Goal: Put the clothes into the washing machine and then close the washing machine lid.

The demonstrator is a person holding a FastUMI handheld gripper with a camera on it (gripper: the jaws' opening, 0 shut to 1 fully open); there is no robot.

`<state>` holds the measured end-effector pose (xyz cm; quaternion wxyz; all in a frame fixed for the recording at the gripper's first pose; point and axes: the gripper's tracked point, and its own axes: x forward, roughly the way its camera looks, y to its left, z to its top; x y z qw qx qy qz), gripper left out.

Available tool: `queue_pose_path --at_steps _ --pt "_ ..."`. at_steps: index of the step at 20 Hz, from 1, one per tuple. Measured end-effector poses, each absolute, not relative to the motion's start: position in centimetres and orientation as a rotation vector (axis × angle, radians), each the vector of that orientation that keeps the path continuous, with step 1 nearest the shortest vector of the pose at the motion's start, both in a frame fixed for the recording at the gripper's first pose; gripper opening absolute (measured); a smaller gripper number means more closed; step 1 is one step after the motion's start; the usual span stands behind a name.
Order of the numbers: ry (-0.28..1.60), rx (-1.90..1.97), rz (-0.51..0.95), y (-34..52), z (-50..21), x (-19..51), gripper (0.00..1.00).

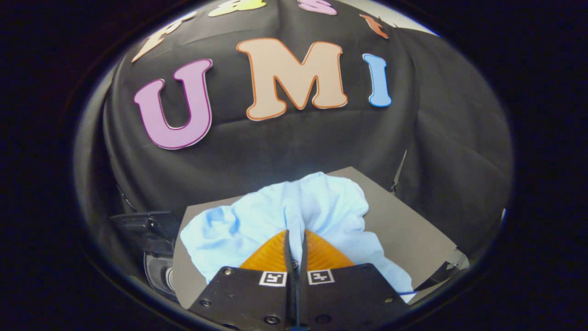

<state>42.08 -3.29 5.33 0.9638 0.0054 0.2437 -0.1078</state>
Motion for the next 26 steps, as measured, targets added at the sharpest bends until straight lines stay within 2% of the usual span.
queue_pose_path --at_steps 8,14,19,26 --pt "0.351 -0.035 -0.131 2.1 11.5 38.9 0.02" --pt "0.234 -0.067 -0.047 9.8 16.6 37.3 0.02" --pt "0.226 -0.068 0.033 16.3 16.8 37.0 0.02" --pt "0.263 -0.012 0.100 23.1 13.7 38.2 0.02"
